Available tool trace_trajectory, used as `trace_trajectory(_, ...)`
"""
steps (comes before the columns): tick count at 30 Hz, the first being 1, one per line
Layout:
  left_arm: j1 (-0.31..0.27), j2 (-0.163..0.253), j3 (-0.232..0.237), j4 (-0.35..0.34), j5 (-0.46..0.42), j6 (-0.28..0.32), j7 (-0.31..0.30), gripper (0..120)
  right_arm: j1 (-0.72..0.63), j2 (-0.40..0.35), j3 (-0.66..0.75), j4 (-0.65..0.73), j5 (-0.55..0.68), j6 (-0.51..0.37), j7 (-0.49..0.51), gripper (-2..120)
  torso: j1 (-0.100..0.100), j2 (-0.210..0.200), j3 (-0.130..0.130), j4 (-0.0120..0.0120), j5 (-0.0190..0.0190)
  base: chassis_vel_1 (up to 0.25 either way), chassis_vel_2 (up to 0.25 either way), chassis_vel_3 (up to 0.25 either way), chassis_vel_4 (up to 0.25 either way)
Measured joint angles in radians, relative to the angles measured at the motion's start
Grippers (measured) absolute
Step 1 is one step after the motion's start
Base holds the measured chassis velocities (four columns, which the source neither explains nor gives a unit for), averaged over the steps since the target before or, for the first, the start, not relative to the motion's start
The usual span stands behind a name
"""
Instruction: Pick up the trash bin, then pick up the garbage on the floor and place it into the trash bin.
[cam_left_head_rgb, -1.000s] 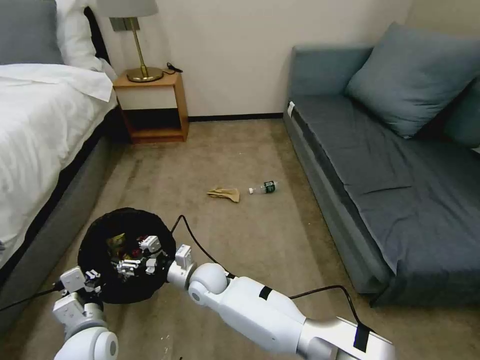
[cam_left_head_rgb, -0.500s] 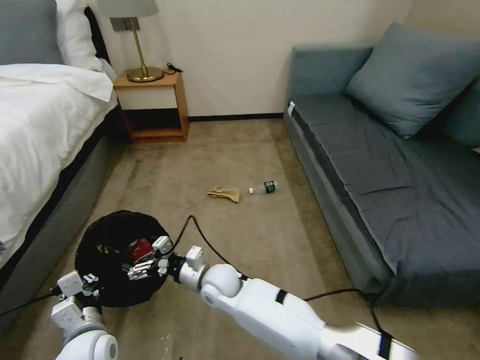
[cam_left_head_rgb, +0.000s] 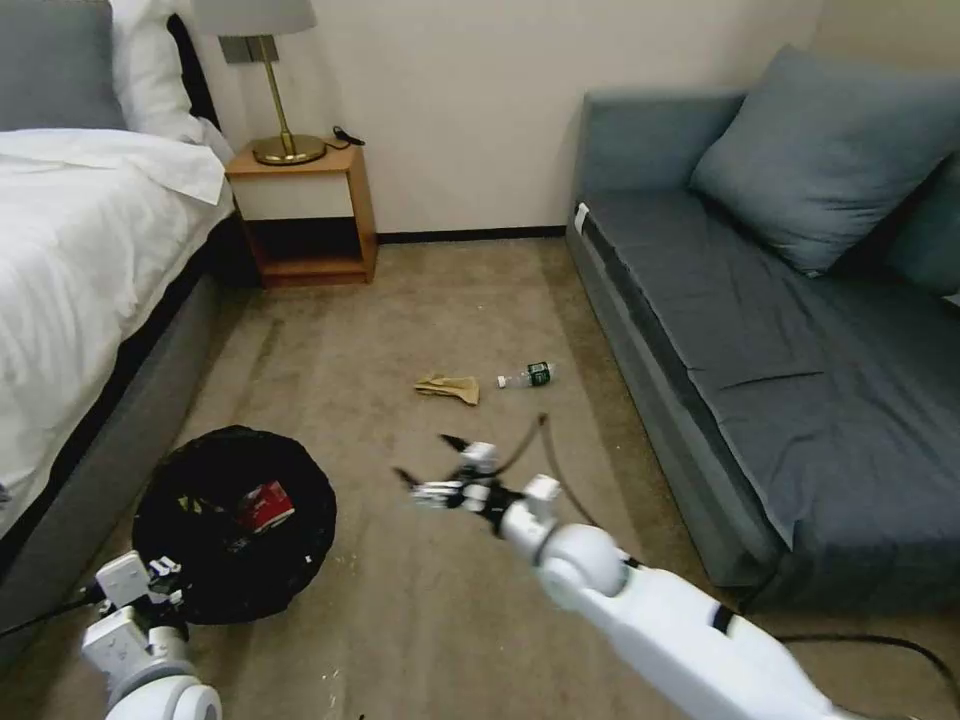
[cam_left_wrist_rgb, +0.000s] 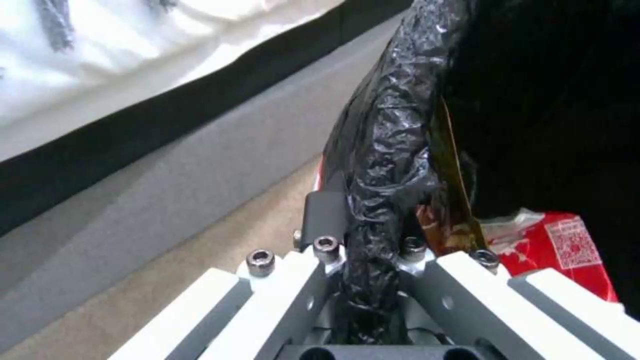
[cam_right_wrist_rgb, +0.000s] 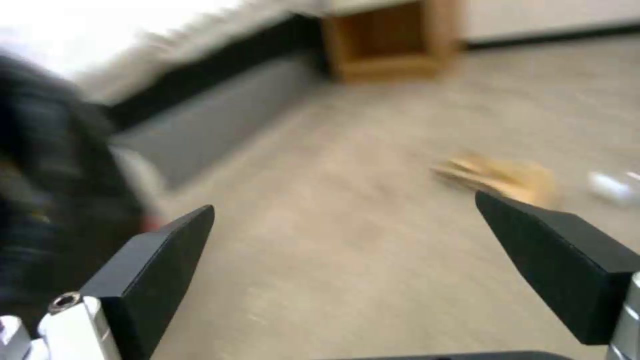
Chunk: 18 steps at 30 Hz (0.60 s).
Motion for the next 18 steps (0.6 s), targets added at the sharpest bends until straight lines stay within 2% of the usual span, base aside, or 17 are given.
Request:
trace_trajectory(3, 0.008, 0.002, -0.003, 0.000, 0.011, -0.007, -0.001, 1, -0.033, 0.012, 0.062, -0.073, -0.019, -0.002, 0.024, 100, 0.000, 0.000, 0.000, 0.0002, 0.0000, 0.000, 0.000, 0.000, 0.000)
trace_trajectory(8, 0.006, 0.010, -0.006, 0.004, 0.016, -0.010, -0.002, 1, -0.045, 0.022, 0.089, -0.119, -0.026, 0.000, 0.023, 100, 0.000, 0.000, 0.000, 0.0002, -0.0003, 0.000, 0.000, 0.000, 0.000)
trace_trajectory(12, 0.002, 0.036, -0.008, 0.015, 0.019, -0.015, 0.000, 1, -0.058, 0.053, 0.112, -0.183, -0.076, 0.001, 0.021, 100, 0.000, 0.000, 0.000, 0.0004, -0.0004, 0.000, 0.000, 0.000, 0.000)
trace_trajectory(18, 0.002, 0.076, -0.007, 0.031, 0.020, -0.035, 0.010, 1, -0.110, 0.087, 0.148, -0.171, -0.164, -0.049, 0.068, 100, 0.000, 0.000, 0.000, 0.0003, -0.0005, 0.000, 0.000, 0.000, 0.000)
